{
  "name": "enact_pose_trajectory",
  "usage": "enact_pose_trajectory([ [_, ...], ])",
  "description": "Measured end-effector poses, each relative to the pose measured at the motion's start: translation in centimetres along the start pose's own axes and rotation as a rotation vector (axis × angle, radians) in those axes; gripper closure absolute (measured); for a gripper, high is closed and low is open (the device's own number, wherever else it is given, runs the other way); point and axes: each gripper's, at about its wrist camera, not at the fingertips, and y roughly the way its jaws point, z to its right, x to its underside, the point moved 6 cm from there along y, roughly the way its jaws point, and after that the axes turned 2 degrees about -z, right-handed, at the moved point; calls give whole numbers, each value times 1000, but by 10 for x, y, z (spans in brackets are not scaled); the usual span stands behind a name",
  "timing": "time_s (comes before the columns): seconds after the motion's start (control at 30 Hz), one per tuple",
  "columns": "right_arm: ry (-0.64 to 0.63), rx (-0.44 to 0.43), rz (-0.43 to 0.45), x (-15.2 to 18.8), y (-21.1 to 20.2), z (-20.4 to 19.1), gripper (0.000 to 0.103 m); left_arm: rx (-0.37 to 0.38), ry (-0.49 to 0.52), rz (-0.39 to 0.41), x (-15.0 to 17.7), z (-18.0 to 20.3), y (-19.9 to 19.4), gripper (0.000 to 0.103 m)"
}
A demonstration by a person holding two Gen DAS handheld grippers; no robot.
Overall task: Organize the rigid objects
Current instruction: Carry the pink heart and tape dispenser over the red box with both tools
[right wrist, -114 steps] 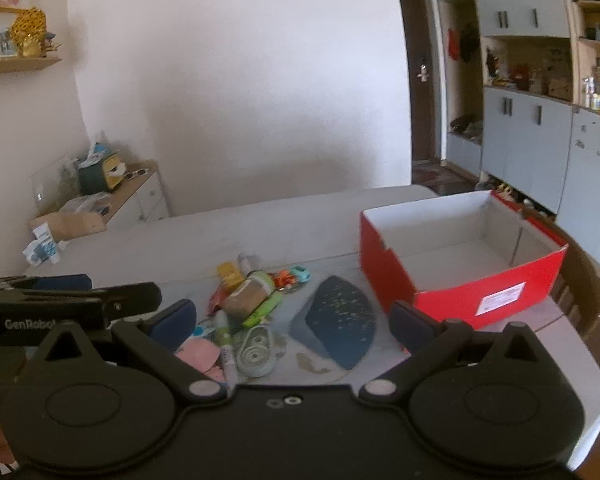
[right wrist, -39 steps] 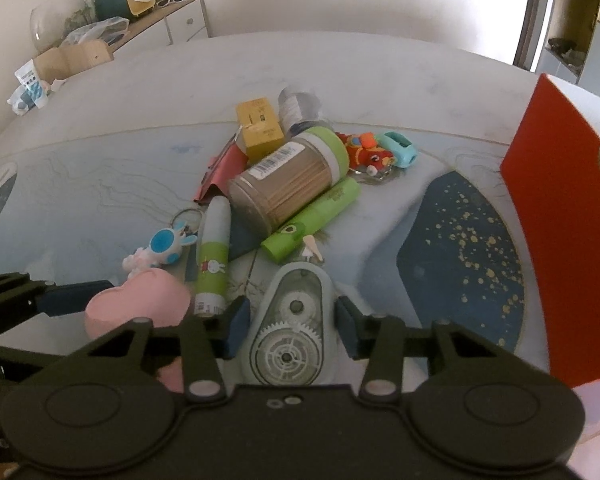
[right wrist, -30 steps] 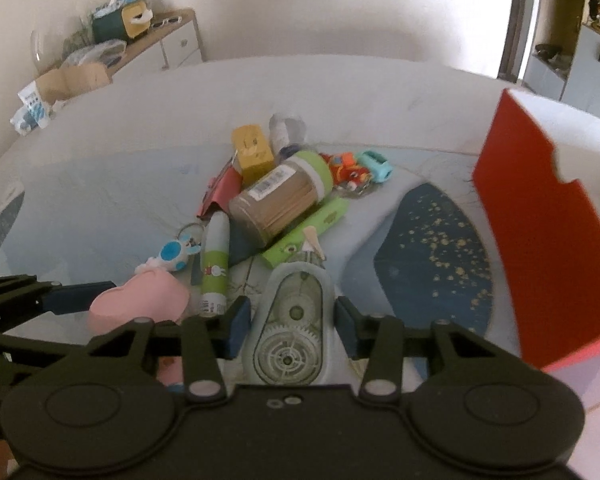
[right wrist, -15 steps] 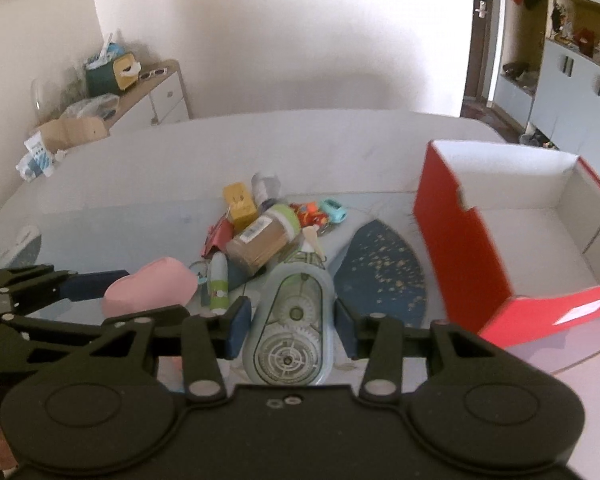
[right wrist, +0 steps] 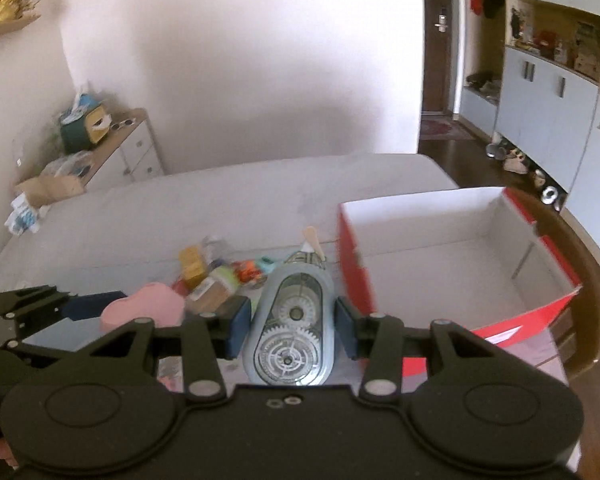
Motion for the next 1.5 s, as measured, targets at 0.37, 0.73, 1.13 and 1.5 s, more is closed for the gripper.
enact_pose_trajectory([
  [0.37,33,24,-7,-17,6,100,58,12,24,-3,-45,59,46,35],
  [0.73,-24,-2,-68,-28,44,198,58,-51,25,-25,-100,131,135,35],
  [1.13,-124,-44,-179,-25,99,242,59,-90,20,-123,-131,173,252,35],
  [1.5,-197,-82,-285,-9,148,244,60,-92,20,-240,-134,182,345,35],
])
